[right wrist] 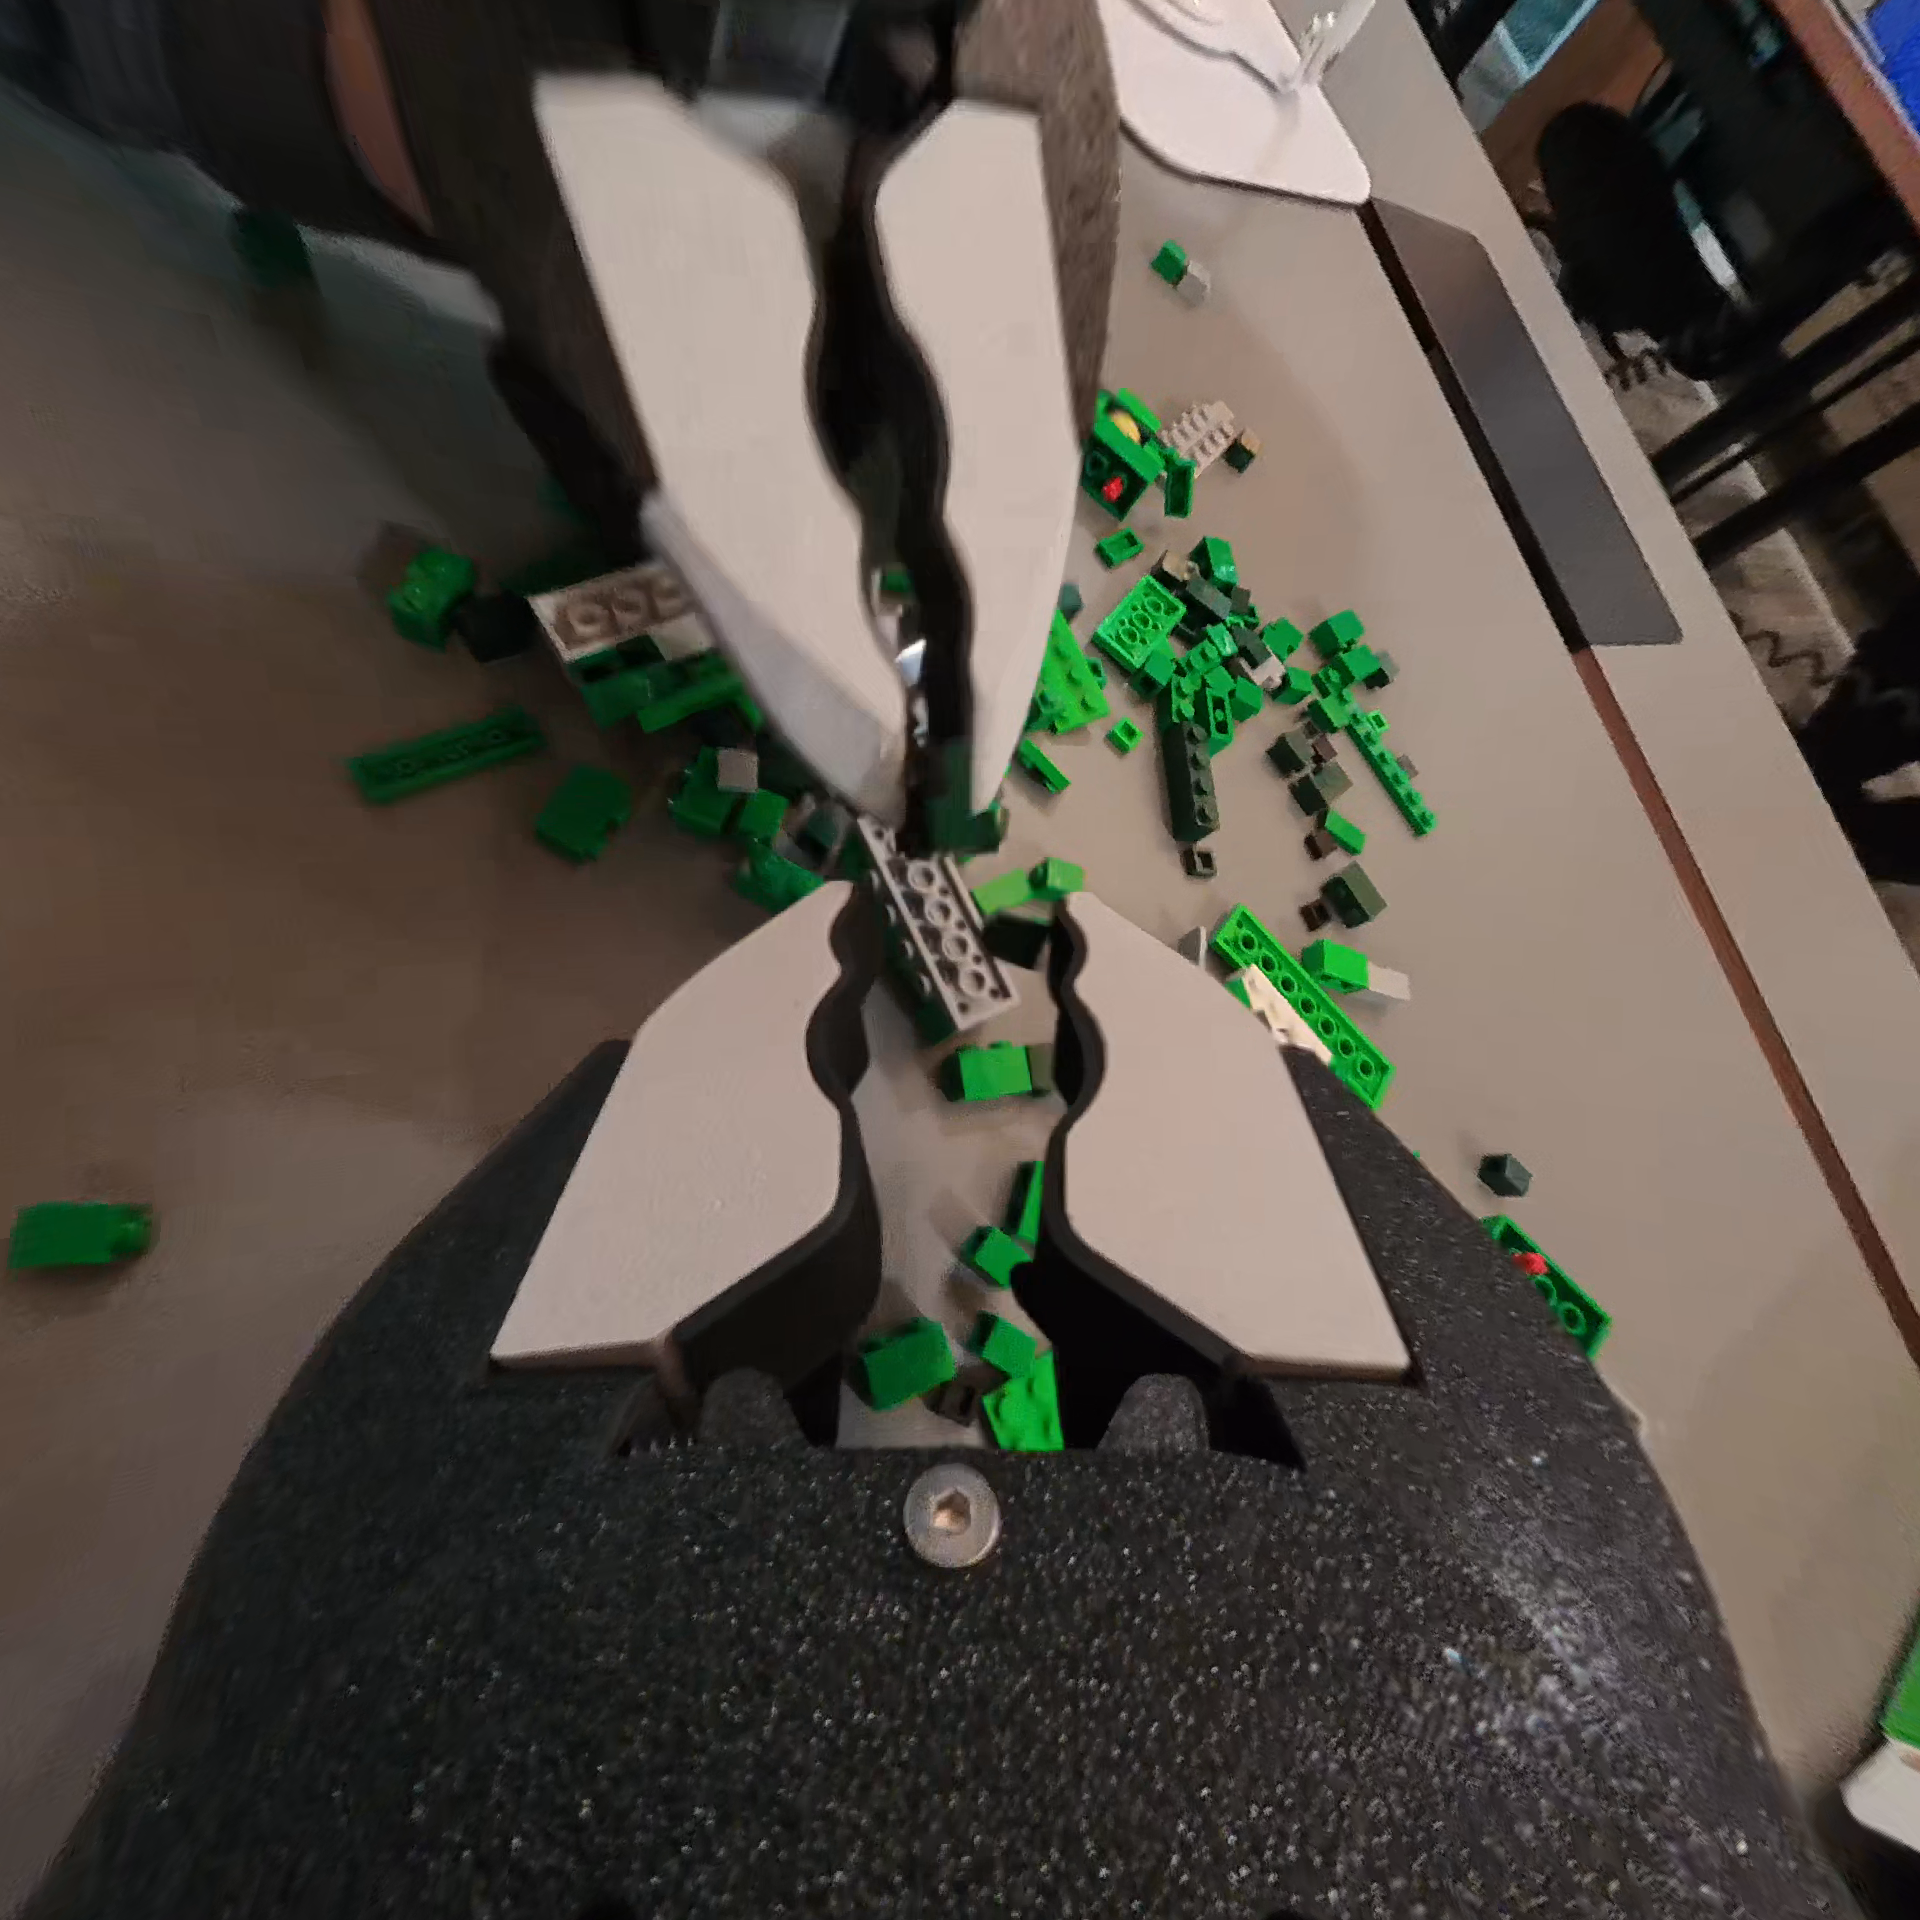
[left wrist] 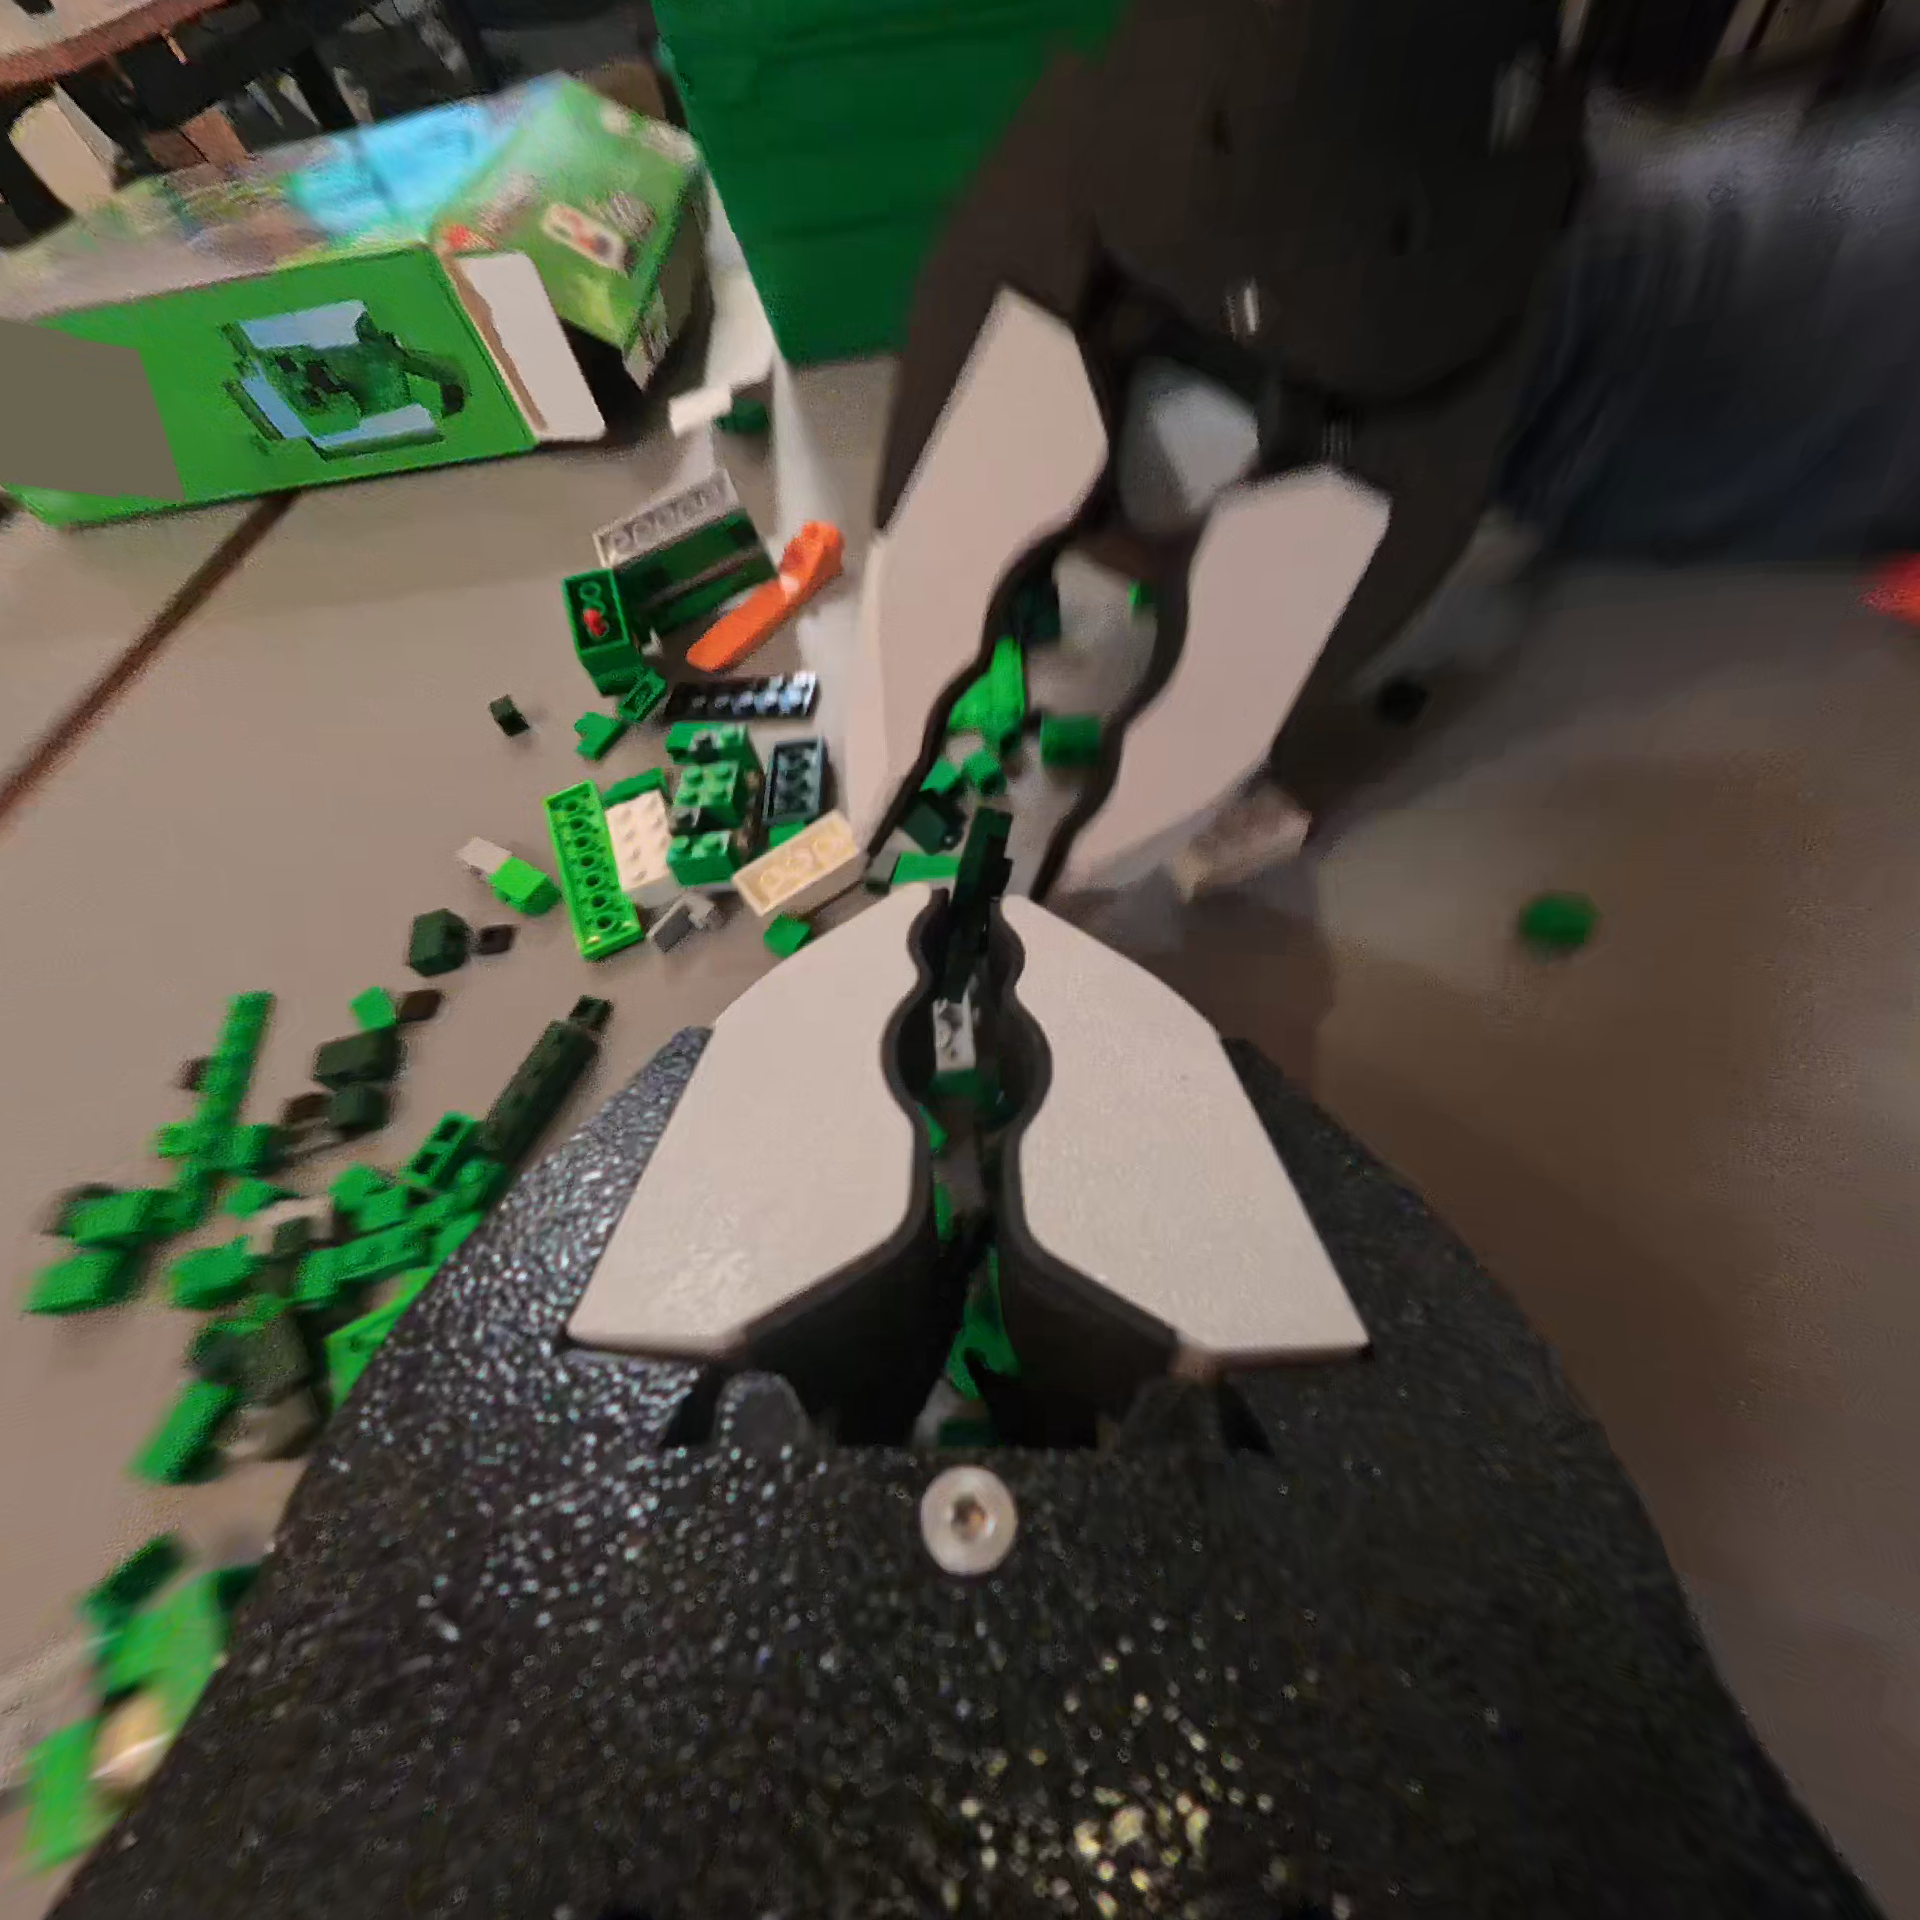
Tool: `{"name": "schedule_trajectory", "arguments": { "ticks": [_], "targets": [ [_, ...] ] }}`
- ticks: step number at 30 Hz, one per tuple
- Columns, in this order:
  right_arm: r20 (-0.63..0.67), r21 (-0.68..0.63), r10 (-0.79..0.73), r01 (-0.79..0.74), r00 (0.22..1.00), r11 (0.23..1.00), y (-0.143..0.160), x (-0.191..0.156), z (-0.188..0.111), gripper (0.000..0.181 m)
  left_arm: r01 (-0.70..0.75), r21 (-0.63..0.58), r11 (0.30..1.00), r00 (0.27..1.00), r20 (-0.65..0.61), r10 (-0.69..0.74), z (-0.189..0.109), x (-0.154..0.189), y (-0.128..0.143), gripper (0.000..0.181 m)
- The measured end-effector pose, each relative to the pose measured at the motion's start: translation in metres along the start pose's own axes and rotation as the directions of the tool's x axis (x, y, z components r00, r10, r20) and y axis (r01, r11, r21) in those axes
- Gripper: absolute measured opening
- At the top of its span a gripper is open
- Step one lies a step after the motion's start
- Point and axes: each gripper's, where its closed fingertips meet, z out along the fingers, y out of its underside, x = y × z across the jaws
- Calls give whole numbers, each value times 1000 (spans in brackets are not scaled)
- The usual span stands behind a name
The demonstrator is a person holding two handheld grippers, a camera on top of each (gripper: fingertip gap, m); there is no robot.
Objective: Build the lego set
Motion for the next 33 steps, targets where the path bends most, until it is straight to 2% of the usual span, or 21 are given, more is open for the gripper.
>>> {"name": "schedule_trajectory", "arguments": {
  "ticks": [1, 3, 5, 7, 10, 12, 14, 19, 20, 23, 28, 31, 33],
  "targets": [
    [7, -8, 3, -3, 1000, 1000, 2, -1, 1, 39, 130, 62, 990, 991, -38, -128, -2, -2, -8, 8],
    [22, 19, 26, -26, 999, 999, -3, -3, 2, 45, 345, 156, 926, 935, -141, -325, -8, -7, -22, 8],
    [7, 76, 47, -48, 999, 996, -14, -1, 0, 43, 451, 190, 872, 887, -207, -413, -11, -9, -26, 7],
    [-1, 133, 71, -70, 997, 989, -24, 1, -2, 38, 502, 193, 843, 853, -270, -446, -11, -5, -28, 7],
    [4, 209, 110, -109, 994, 972, -35, 3, -7, 19, 567, 235, 790, 793, -413, -447, -16, 4, -41, 8],
    [45, 231, 157, -163, 987, 959, -39, 2, -9, 18, 594, 259, 761, 770, -458, -445, -20, 4, -46, 7],
    [48, 199, 220, -225, 974, 954, -35, 4, -6, 18, 581, 286, 762, 793, -411, -451, -18, -1, -45, 7],
    [17, 102, 364, -364, 931, 926, -23, 9, 5, 18, 430, 276, 859, 902, -159, -401, -9, -12, -35, 7],
    [18, 90, 391, -391, 920, 916, -20, 9, 7, 7, 399, 271, 876, 917, -98, -387, -8, -15, -34, 7],
    [35, 86, 421, -422, 906, 902, -19, 9, 7, 7, 272, 217, 938, 959, 21, -283, -5, -14, -32, 7],
    [52, 74, 385, -388, 921, 919, -16, 8, 5, 10, 403, 227, 887, 915, -86, -394, -4, -14, -29, 7],
    [46, 60, 332, -334, 942, 941, -9, 10, 2, 26, 421, 167, 892, 907, -113, -406, -2, -11, -19, 7],
    [65, 72, 276, -280, 959, 957, -8, 8, -1, 30, 395, 118, 911, 917, -116, -382, -1, -8, -13, 7]
  ]
}}
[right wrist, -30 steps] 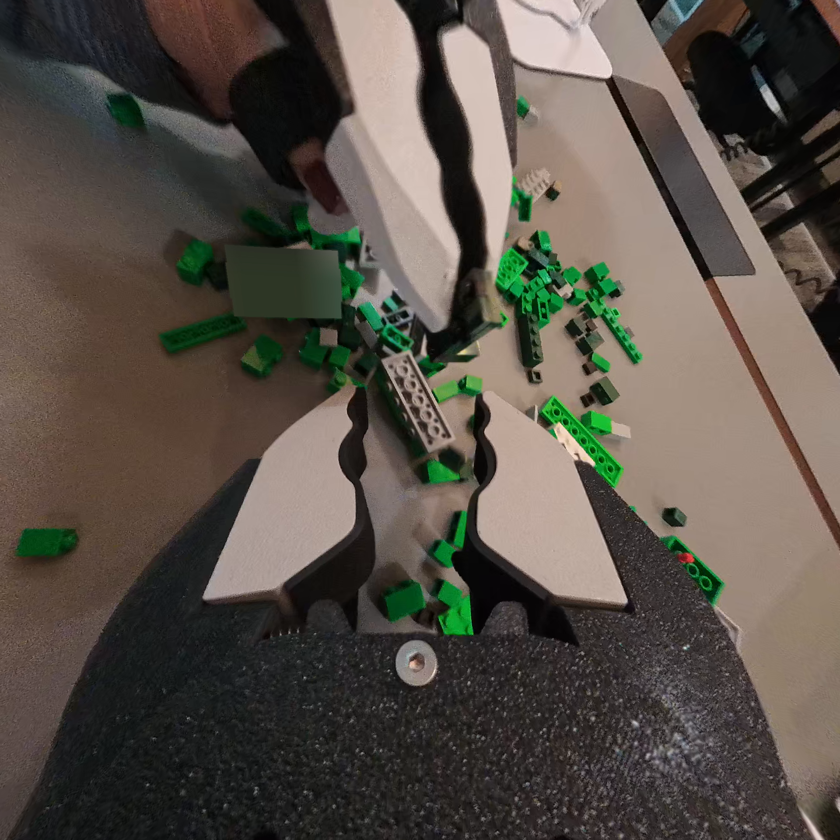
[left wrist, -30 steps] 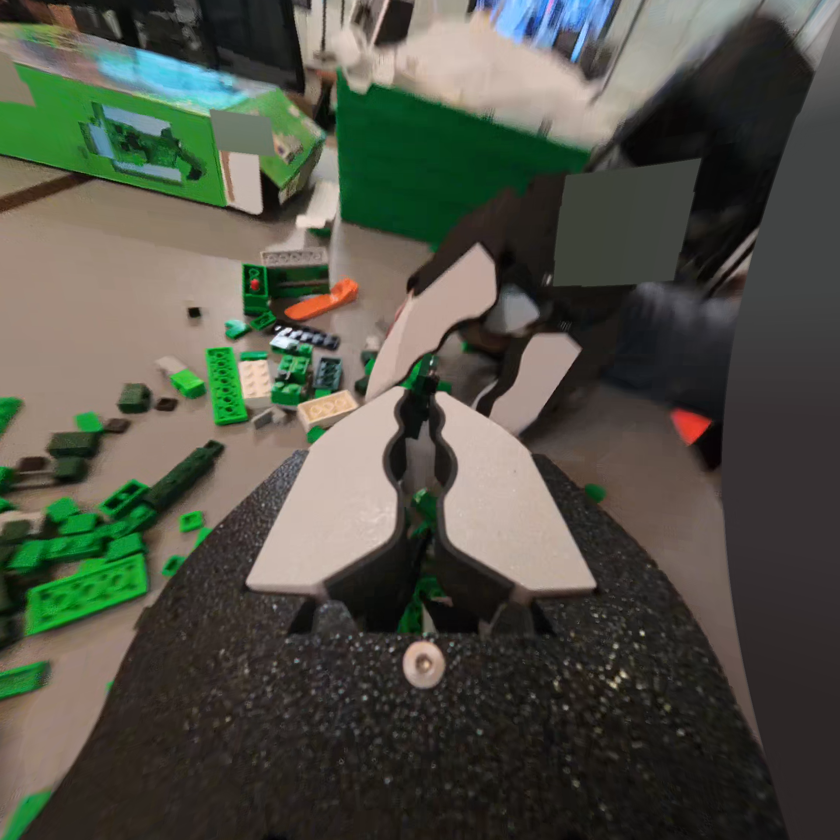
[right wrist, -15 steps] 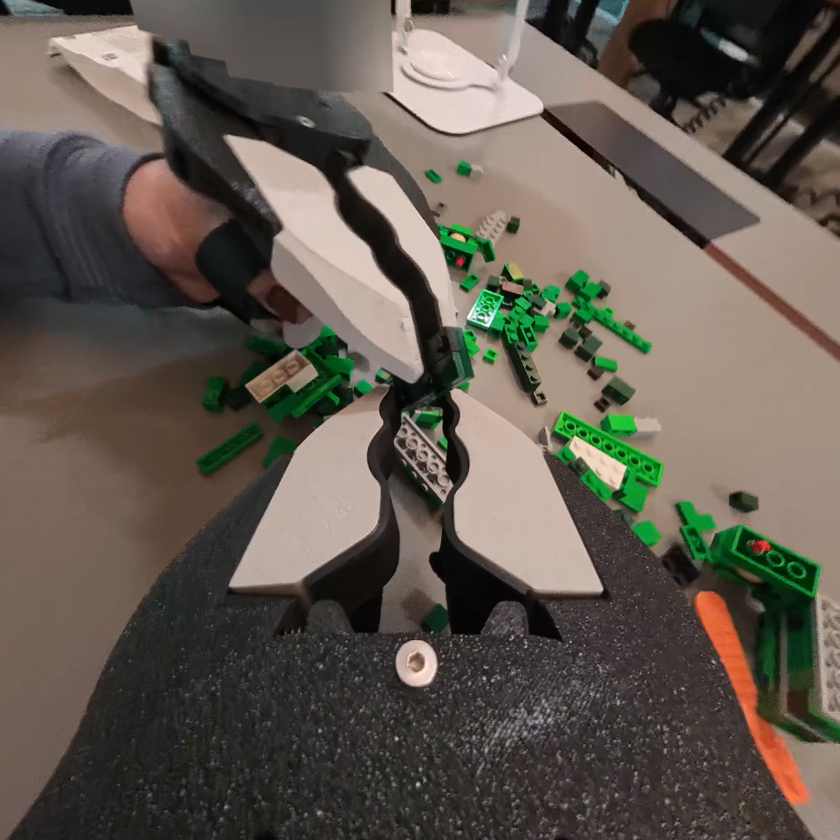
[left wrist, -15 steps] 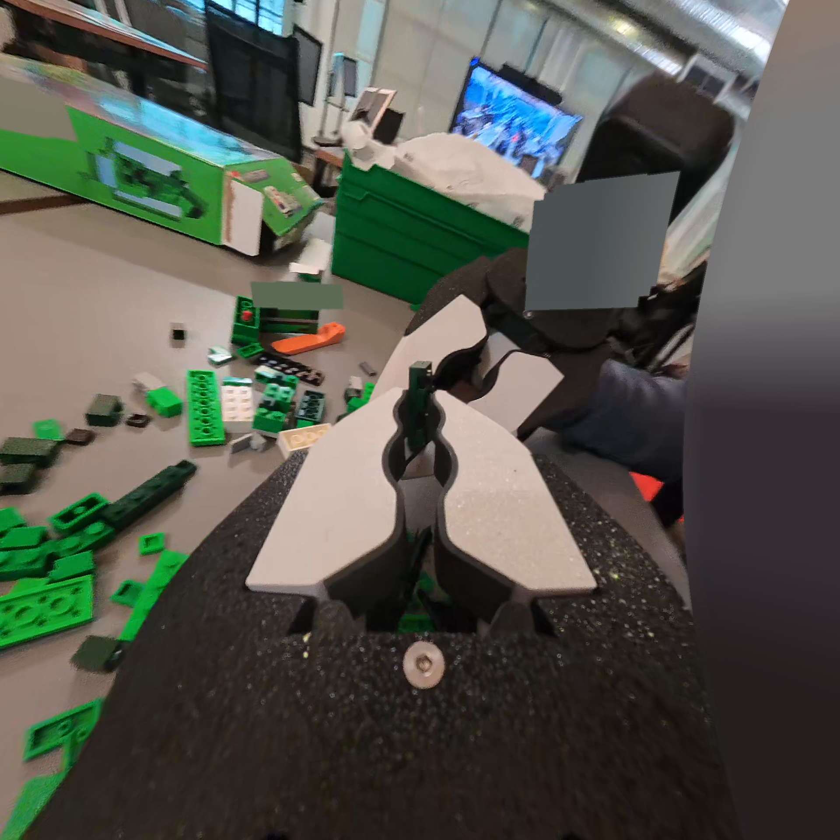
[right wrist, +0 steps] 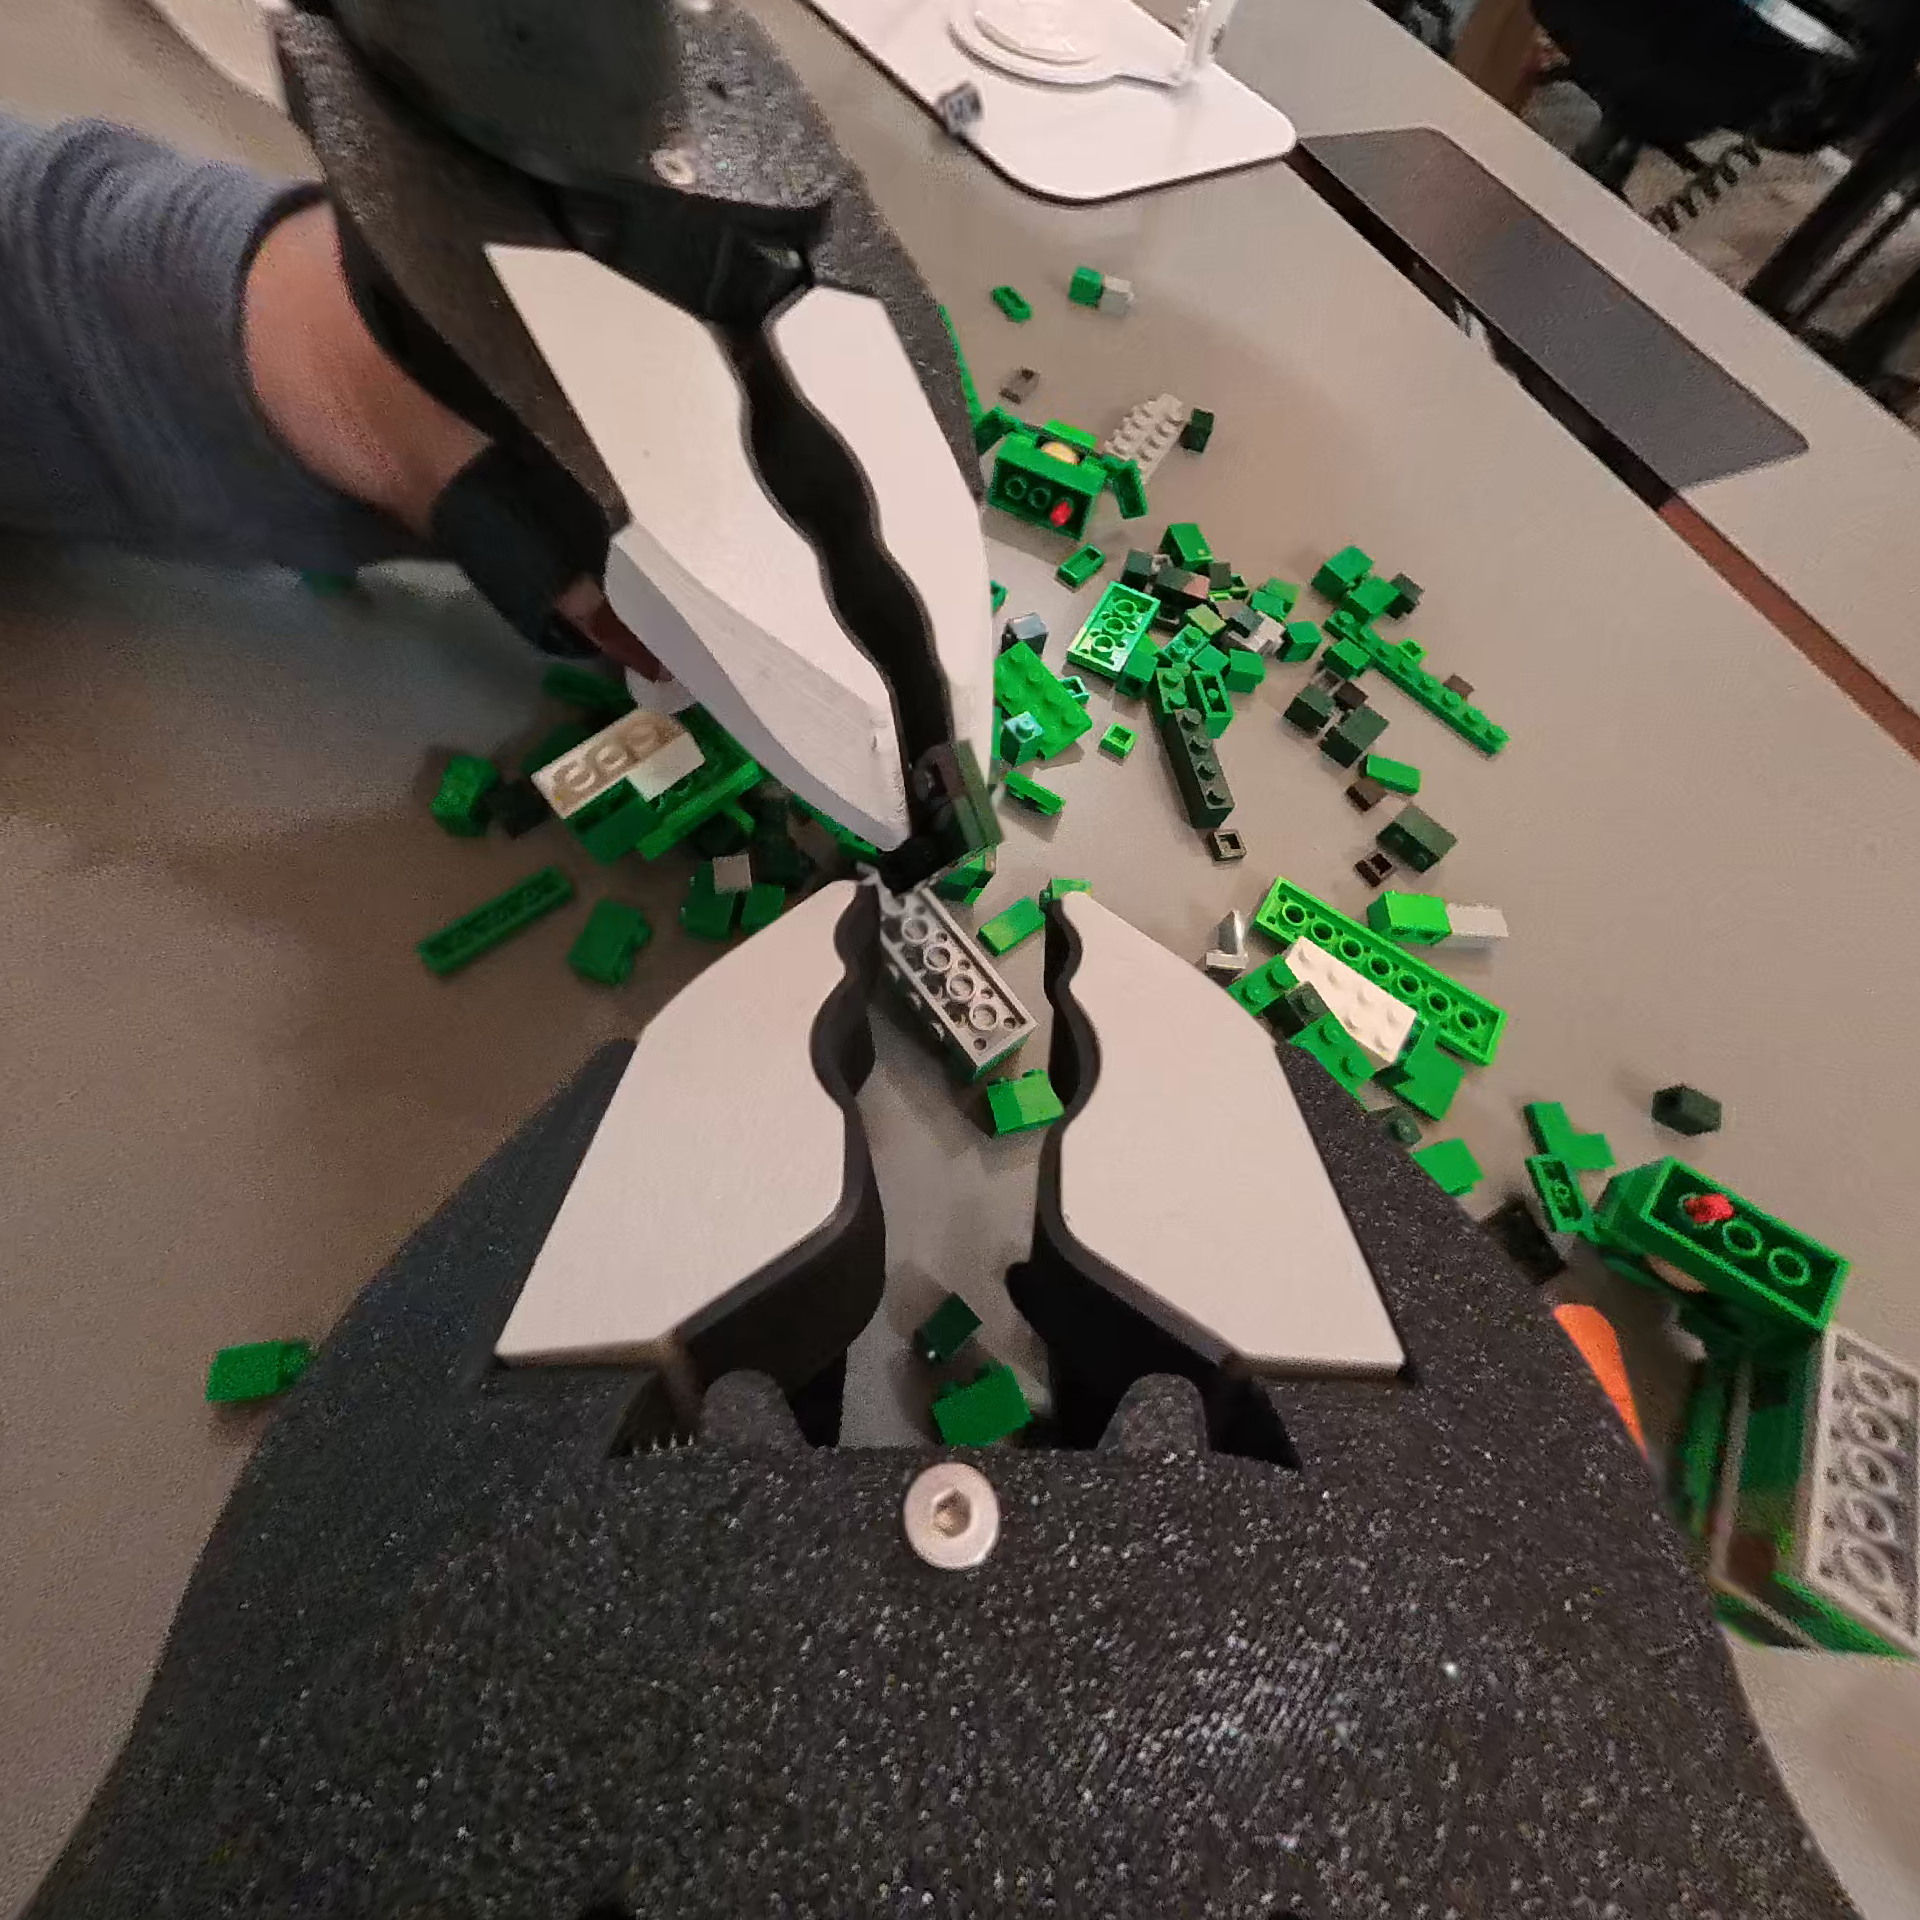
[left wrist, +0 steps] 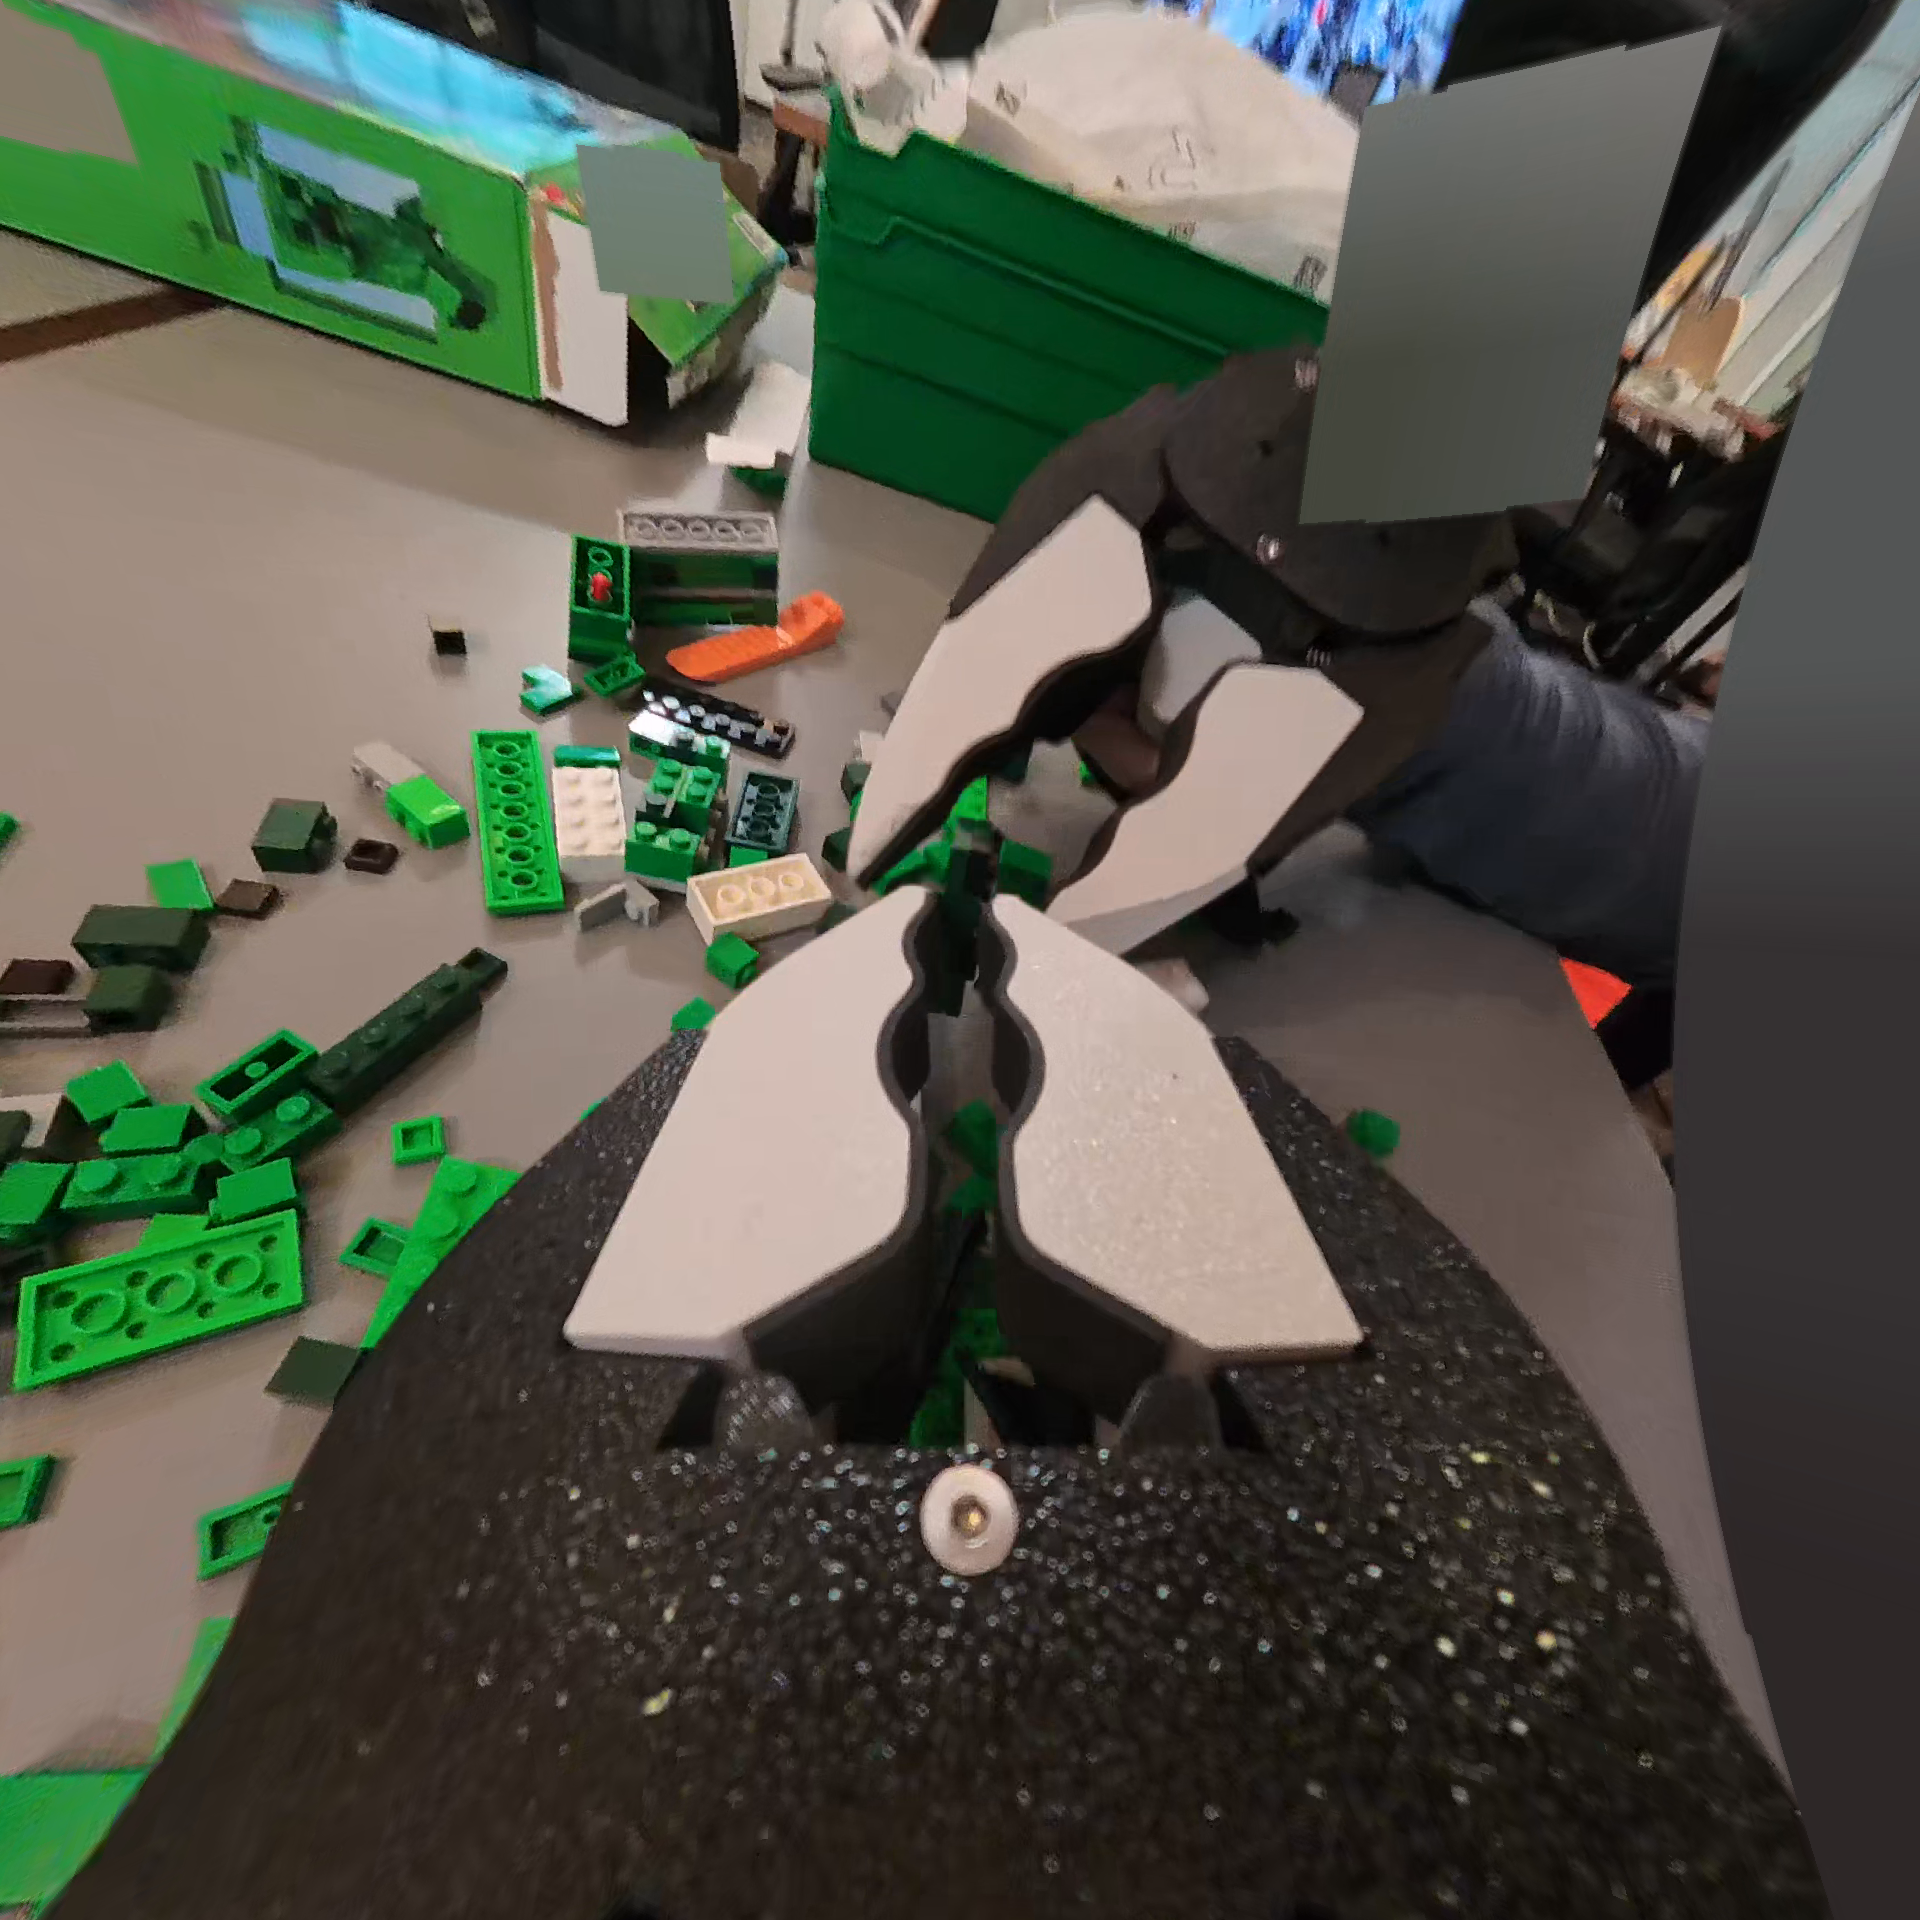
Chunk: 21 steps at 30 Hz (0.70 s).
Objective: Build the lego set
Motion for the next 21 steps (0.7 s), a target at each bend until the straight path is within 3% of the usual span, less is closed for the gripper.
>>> {"name": "schedule_trajectory", "arguments": {
  "ticks": [4, 21],
  "targets": [
    [23, 18, -106, 106, 994, 994, 0, -5, -5, 28, -103, -103, 989, 995, -26, 101, 2, 7, 14, 7],
    [151, 61, -160, 153, 975, 986, 0, -27, -6, 23, -217, -136, 967, 973, -115, 202, -1, 22, 22, 7]
  ]
}}
